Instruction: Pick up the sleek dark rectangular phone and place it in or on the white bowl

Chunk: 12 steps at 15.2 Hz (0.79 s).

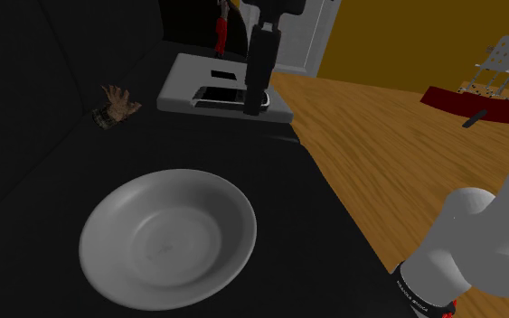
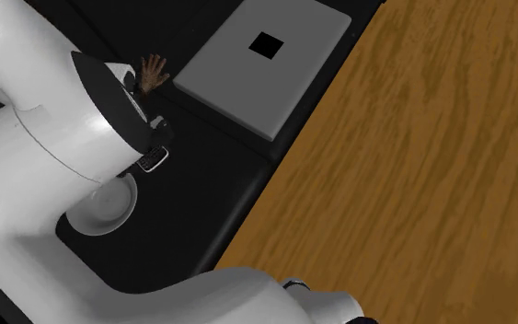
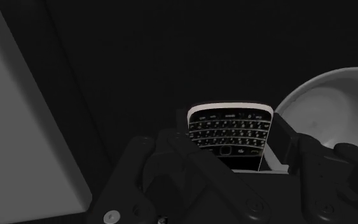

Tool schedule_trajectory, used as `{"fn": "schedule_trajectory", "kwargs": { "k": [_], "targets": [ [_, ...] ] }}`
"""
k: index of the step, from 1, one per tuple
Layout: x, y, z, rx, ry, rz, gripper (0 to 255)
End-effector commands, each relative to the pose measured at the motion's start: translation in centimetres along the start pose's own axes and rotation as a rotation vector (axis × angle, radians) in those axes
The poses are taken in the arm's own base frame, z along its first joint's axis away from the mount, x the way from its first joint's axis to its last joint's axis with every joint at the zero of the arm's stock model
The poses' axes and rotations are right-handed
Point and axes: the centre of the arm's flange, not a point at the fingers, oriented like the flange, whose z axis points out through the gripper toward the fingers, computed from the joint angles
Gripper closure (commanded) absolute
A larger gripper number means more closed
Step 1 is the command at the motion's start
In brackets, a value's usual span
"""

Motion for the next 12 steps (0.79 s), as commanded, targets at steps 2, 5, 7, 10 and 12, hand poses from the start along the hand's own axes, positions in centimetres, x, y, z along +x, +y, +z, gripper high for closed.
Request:
{"fn": "schedule_trajectory", "kwargs": {
  "k": [2,5,7,10,12],
  "targets": [
    [0.7,-4.1,-0.5,0.001,0.0,0.002,255],
    [1.1,-8.0,-0.6,0.001,0.0,0.002,255],
    [1.5,-10.6,-0.7,0.001,0.0,0.002,255],
    [1.9,-14.5,-0.8,0.001,0.0,0.002,255],
    [2.0,-15.3,-0.3,0.001,0.0,0.002,255]
  ]
}}
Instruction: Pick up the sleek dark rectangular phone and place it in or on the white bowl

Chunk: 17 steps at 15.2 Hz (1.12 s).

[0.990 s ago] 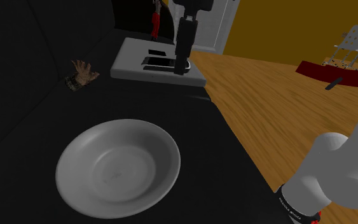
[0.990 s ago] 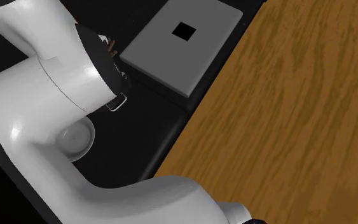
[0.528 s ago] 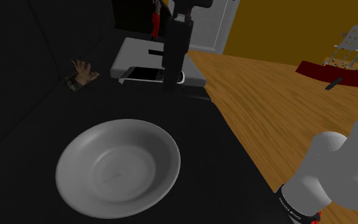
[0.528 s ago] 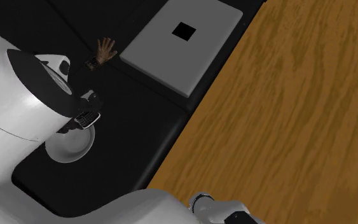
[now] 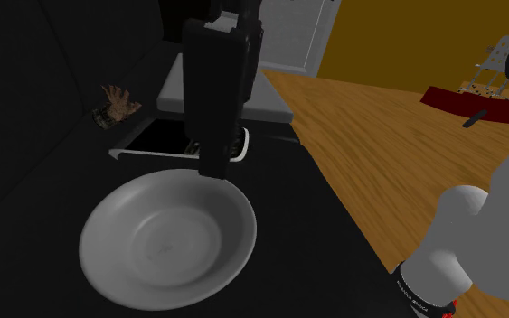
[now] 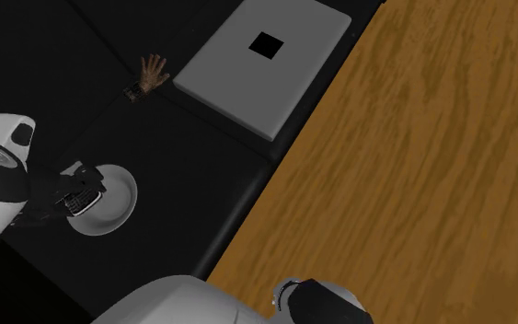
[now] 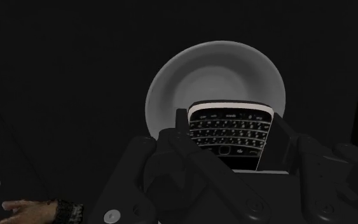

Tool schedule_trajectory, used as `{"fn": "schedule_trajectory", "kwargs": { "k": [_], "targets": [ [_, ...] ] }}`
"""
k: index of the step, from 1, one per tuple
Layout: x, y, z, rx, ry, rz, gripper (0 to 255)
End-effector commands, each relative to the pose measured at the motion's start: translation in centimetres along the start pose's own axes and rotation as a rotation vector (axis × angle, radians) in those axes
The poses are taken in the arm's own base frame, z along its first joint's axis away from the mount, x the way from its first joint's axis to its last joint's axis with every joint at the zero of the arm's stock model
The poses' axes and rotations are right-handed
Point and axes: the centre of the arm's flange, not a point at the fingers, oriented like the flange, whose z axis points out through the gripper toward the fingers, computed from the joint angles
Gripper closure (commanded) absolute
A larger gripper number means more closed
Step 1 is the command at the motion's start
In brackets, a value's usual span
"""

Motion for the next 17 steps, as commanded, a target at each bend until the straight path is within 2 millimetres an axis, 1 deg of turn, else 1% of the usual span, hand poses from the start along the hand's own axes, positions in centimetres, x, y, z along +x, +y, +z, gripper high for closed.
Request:
{"fn": "schedule_trajectory", "kwargs": {
  "k": [1,13,14,17],
  "targets": [
    [0.1,-0.4,0.9,0.0,0.0,0.001,255],
    [0.1,-0.4,7.2,0.0,0.0,0.001,255],
    [0.1,-0.4,7.6,0.0,0.0,0.001,255],
    [0.1,-0.4,7.6,0.0,0.0,0.001,255]
  ]
}}
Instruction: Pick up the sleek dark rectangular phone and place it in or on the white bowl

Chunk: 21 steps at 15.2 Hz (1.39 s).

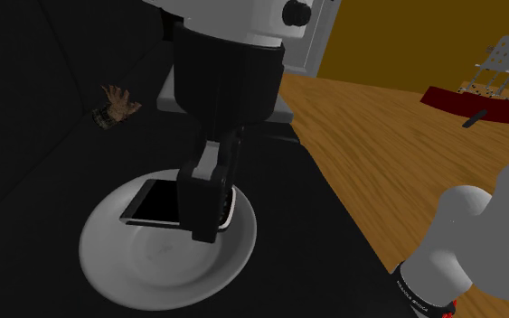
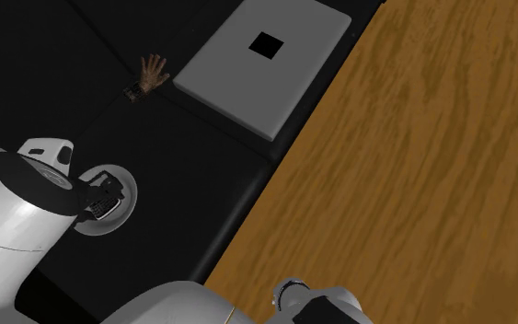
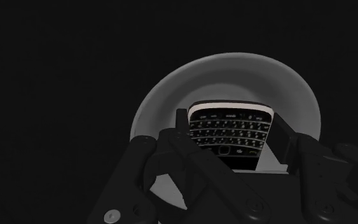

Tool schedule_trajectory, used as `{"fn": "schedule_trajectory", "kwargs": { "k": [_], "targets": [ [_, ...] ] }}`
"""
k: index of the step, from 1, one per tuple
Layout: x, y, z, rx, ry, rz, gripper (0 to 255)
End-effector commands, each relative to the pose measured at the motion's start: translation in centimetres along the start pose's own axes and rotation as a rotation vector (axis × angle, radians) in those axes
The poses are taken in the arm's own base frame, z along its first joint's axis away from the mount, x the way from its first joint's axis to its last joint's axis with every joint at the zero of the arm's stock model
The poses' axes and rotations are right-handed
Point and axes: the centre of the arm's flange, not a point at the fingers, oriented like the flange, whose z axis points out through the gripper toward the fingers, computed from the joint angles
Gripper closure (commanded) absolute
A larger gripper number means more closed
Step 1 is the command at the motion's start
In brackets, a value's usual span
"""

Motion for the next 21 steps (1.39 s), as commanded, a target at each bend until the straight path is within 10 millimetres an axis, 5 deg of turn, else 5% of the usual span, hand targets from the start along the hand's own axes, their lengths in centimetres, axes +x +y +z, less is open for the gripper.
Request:
{"fn": "schedule_trajectory", "kwargs": {
  "k": [1,4,5,10,14,21],
  "targets": [
    [0.0,0.0,0.0,0.0,0.0,0.0,255],
    [0.0,0.0,0.0,0.0,0.0,0.0,255],
    [0.0,0.0,0.0,0.0,0.0,0.0,0],
    [0.0,0.0,0.0,0.0,0.0,0.0,0],
    [0.0,0.0,-5.0,0.0,0.0,0.0,0],
    [0.0,0.0,-5.0,0.0,0.0,0.0,0]
  ]
}}
